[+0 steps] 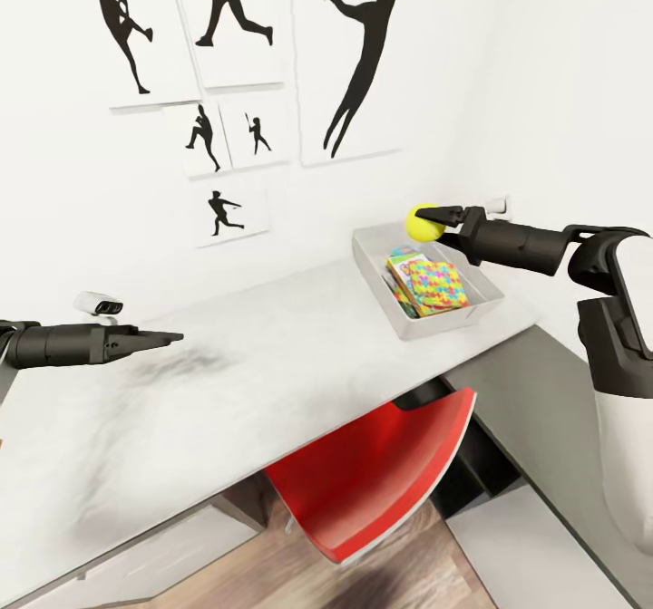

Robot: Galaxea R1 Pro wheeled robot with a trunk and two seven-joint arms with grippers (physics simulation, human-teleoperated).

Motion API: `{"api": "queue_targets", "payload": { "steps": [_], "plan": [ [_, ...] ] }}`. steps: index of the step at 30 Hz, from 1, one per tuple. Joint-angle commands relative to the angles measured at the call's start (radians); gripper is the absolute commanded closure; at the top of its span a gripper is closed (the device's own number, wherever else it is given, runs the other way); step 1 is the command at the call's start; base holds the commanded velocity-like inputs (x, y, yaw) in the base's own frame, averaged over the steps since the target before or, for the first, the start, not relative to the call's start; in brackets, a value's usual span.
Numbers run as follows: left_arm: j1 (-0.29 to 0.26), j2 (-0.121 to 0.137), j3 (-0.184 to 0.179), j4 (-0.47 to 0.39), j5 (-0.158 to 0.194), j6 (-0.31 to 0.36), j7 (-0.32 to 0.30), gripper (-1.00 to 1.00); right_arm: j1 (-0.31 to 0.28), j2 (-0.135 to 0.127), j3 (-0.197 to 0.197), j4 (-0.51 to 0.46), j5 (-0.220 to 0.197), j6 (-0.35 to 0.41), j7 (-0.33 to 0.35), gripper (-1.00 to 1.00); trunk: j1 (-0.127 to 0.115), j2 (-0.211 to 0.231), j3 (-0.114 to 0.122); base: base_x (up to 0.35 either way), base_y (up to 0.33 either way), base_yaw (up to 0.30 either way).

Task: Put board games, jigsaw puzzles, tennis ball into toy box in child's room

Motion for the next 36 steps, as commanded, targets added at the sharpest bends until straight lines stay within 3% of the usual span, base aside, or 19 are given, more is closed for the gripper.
{"api": "queue_targets", "payload": {
  "steps": [1,18,36],
  "plan": [
    [-0.001,0.001,-0.001,0.000,0.000,0.011,-0.004,-1.00,-0.001,-0.001,0.001,-0.001,-0.012,-0.001,-0.012,1.00,0.001,-0.002,-0.002,0.016,-0.013,0.000],
    [0.000,0.000,0.000,-0.001,0.001,0.011,-0.004,-1.00,-0.001,-0.001,0.000,-0.002,-0.011,-0.002,-0.013,1.00,0.001,-0.002,-0.001,0.042,-0.081,0.000],
    [-0.001,0.001,0.000,-0.009,0.002,0.011,-0.004,-1.00,-0.001,0.000,0.000,-0.006,-0.011,0.001,-0.014,1.00,0.001,-0.002,0.026,0.048,-0.010,0.000]
  ]
}}
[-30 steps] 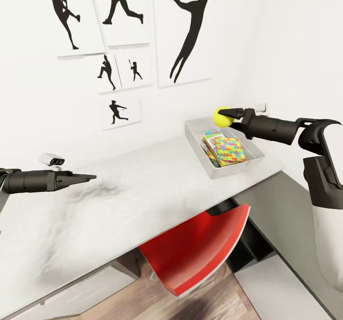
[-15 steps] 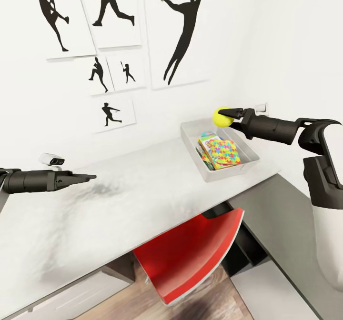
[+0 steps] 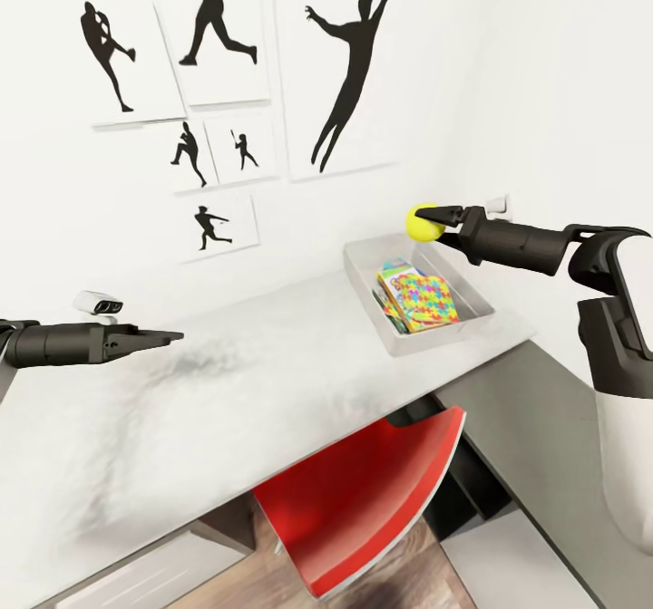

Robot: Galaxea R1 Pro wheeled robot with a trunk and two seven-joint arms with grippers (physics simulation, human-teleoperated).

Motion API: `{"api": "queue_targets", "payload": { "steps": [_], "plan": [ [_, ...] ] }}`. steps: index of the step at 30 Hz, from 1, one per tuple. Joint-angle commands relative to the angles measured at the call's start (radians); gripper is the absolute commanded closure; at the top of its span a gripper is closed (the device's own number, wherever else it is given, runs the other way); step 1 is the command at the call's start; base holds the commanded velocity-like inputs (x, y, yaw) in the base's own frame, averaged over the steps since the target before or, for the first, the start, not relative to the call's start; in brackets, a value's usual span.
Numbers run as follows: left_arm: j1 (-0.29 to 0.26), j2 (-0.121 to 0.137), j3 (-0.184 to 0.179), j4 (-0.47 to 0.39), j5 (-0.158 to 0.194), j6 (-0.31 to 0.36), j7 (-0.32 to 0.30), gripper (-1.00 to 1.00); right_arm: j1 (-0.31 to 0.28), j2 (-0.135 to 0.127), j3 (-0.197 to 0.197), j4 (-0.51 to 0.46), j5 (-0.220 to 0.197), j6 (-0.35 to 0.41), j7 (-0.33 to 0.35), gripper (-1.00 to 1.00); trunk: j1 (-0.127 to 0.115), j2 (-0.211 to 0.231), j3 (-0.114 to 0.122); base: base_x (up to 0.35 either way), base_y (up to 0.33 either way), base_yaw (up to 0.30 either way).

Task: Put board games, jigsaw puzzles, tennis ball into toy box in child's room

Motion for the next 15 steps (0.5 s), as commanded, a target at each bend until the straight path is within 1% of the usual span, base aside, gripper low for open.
{"api": "queue_targets", "payload": {
  "steps": [1,4,7,15],
  "plan": [
    [-0.001,0.000,0.000,0.000,0.000,0.011,-0.004,-1.00,-0.001,-0.001,0.001,-0.001,-0.012,0.000,-0.012,1.00,0.001,-0.002,0.000,0.005,0.000,0.000],
    [-0.001,0.000,0.000,-0.001,0.000,0.011,-0.004,-1.00,-0.001,-0.001,0.001,-0.001,-0.012,0.001,-0.012,1.00,0.001,-0.002,0.005,0.035,0.000,0.000],
    [-0.001,0.000,0.000,0.000,0.000,0.011,-0.004,-1.00,-0.001,-0.001,0.001,-0.001,-0.012,0.001,-0.012,1.00,0.001,-0.002,0.010,0.128,-0.024,0.000],
    [-0.001,-0.001,0.001,0.000,0.000,0.011,-0.004,-1.00,-0.001,-0.001,0.001,-0.001,-0.012,0.004,-0.012,1.00,0.001,-0.002,0.023,0.225,-0.139,0.000]
  ]
}}
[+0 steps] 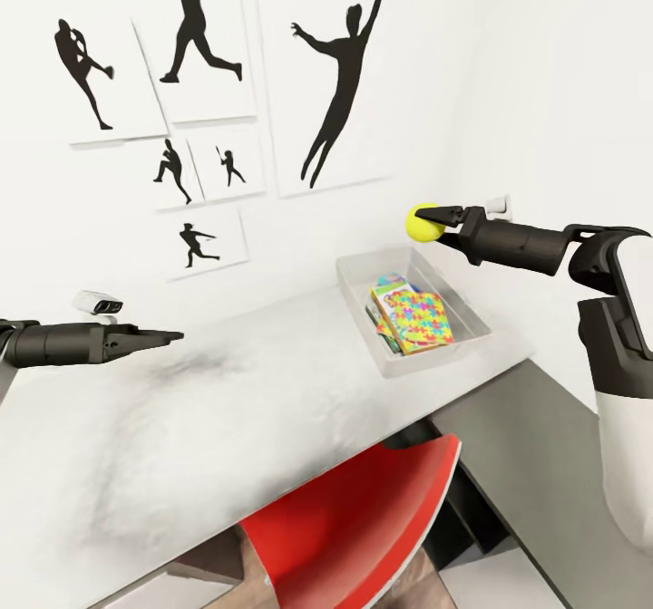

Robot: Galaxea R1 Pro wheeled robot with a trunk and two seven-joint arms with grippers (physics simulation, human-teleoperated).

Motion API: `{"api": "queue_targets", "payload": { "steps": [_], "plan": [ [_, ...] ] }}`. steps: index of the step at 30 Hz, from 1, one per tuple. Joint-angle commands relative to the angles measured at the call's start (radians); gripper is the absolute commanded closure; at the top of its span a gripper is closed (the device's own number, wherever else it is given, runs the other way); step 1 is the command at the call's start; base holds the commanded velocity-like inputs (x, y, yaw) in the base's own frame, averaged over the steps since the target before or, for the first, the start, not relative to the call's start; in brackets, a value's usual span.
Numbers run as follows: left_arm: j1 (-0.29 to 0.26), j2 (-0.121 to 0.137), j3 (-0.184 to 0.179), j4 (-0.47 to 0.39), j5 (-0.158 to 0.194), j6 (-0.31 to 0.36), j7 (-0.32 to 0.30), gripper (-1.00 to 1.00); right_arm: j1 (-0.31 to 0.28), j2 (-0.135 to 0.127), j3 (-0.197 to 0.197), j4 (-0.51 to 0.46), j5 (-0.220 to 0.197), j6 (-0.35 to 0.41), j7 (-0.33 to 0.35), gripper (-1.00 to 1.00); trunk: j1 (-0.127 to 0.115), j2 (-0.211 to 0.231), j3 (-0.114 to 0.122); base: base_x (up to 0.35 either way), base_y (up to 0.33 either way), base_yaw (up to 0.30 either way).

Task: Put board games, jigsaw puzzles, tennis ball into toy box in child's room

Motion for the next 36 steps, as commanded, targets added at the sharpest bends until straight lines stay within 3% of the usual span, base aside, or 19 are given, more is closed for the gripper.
{"api": "queue_targets", "payload": {
  "steps": [1,21,36],
  "plan": [
    [-0.001,0.000,-0.001,0.000,0.000,0.011,-0.004,-1.00,-0.001,-0.001,0.001,-0.001,-0.012,0.000,-0.012,1.00,0.001,-0.002,0.000,0.239,-0.059,0.000],
    [-0.001,0.000,-0.002,-0.023,0.000,0.011,-0.004,-1.00,-0.001,-0.001,0.001,0.000,-0.012,0.005,-0.012,1.00,0.001,-0.002,0.017,0.158,-0.005,0.000],
    [0.000,0.002,-0.005,-0.028,-0.001,0.011,-0.004,-1.00,-0.001,-0.001,0.006,0.002,-0.013,0.007,-0.013,1.00,0.001,-0.002,0.017,0.012,0.001,0.000]
  ]
}}
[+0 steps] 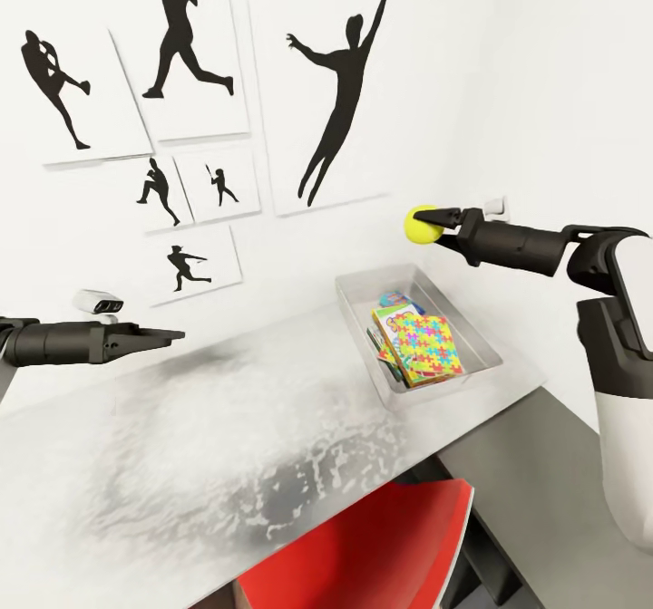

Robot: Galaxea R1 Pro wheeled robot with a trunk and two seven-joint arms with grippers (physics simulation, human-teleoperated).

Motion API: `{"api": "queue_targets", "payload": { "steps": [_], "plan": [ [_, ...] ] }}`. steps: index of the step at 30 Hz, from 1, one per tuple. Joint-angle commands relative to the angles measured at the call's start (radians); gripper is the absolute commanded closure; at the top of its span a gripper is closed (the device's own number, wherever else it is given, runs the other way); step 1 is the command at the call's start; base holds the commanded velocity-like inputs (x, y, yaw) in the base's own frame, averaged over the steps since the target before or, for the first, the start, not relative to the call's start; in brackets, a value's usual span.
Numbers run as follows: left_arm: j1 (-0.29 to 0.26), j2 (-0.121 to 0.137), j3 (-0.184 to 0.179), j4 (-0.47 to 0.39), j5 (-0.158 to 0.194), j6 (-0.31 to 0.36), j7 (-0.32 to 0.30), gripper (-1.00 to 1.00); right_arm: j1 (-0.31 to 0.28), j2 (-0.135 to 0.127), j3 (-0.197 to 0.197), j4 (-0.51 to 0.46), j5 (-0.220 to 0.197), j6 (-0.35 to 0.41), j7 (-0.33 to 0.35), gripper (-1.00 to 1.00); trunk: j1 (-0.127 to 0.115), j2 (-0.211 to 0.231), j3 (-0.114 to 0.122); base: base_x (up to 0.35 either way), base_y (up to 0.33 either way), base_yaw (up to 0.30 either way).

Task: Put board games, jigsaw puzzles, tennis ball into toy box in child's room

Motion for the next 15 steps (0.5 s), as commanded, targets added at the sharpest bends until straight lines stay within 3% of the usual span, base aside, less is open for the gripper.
{"api": "queue_targets", "payload": {
  "steps": [1,6,8,11,12,15],
  "plan": [
    [-0.001,0.000,0.000,0.000,0.000,0.011,-0.004,-1.00,-0.001,-0.001,0.004,0.000,-0.011,-0.002,-0.014,1.00,0.001,-0.002,-0.002,0.000,0.000,0.000],
    [-0.001,0.001,0.001,0.000,-0.001,0.011,-0.004,-1.00,-0.002,0.001,0.045,0.004,-0.008,-0.007,-0.068,1.00,0.001,-0.002,-0.002,0.000,0.000,0.000],
    [0.000,0.002,0.004,0.000,-0.001,0.011,-0.004,-1.00,-0.002,0.003,0.087,0.017,-0.007,-0.009,-0.163,1.00,0.001,-0.002,-0.002,0.000,0.000,0.000],
    [-0.001,0.004,0.006,0.000,0.001,0.011,-0.004,-1.00,-0.006,0.007,0.116,0.045,-0.010,-0.008,-0.268,1.00,0.001,-0.002,-0.002,0.000,0.000,0.000],
    [-0.001,0.007,0.008,0.001,0.002,0.011,-0.004,-1.00,-0.024,0.023,0.127,0.094,-0.013,-0.003,-0.332,1.00,0.001,-0.002,-0.002,0.000,0.000,0.000],
    [-0.001,0.008,0.008,0.001,0.002,0.011,-0.004,-1.00,-0.046,0.045,0.133,0.153,-0.011,0.000,-0.364,1.00,0.001,-0.002,-0.002,0.000,0.000,0.000]
  ]
}}
